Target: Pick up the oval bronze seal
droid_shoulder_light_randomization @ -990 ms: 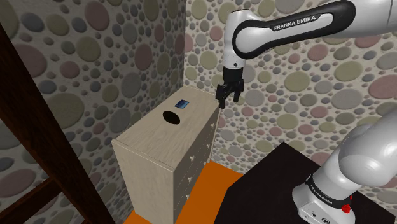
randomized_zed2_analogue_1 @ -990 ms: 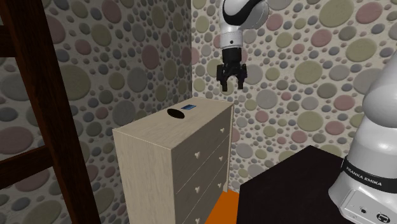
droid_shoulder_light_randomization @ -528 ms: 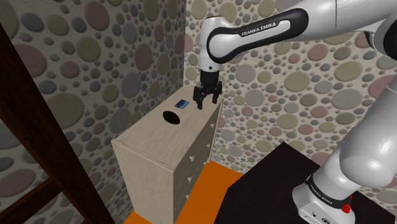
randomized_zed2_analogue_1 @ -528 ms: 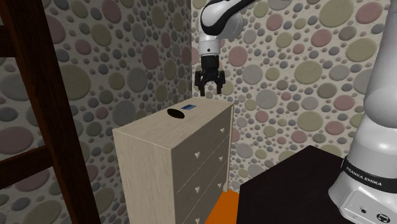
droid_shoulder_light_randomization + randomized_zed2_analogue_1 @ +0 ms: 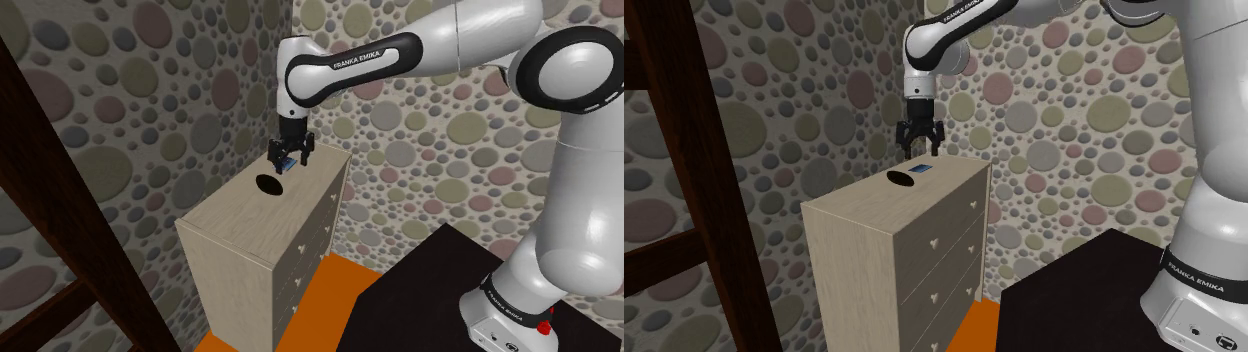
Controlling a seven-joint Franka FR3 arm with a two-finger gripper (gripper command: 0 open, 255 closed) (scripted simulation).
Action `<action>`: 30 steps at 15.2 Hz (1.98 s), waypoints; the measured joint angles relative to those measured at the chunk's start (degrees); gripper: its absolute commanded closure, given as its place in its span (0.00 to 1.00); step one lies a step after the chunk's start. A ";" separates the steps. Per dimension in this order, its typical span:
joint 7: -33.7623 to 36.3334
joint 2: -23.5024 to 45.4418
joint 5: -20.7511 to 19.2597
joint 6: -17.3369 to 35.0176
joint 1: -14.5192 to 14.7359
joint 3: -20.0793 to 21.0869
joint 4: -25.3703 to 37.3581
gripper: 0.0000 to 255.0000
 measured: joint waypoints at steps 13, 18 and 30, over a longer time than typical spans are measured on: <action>2.08 17.19 -2.99 0.19 4.19 -0.45 18.35 0.00; 2.04 17.72 -3.07 1.12 4.22 -0.52 17.97 1.00; 2.20 16.96 -2.94 -1.36 4.30 -0.39 19.74 1.00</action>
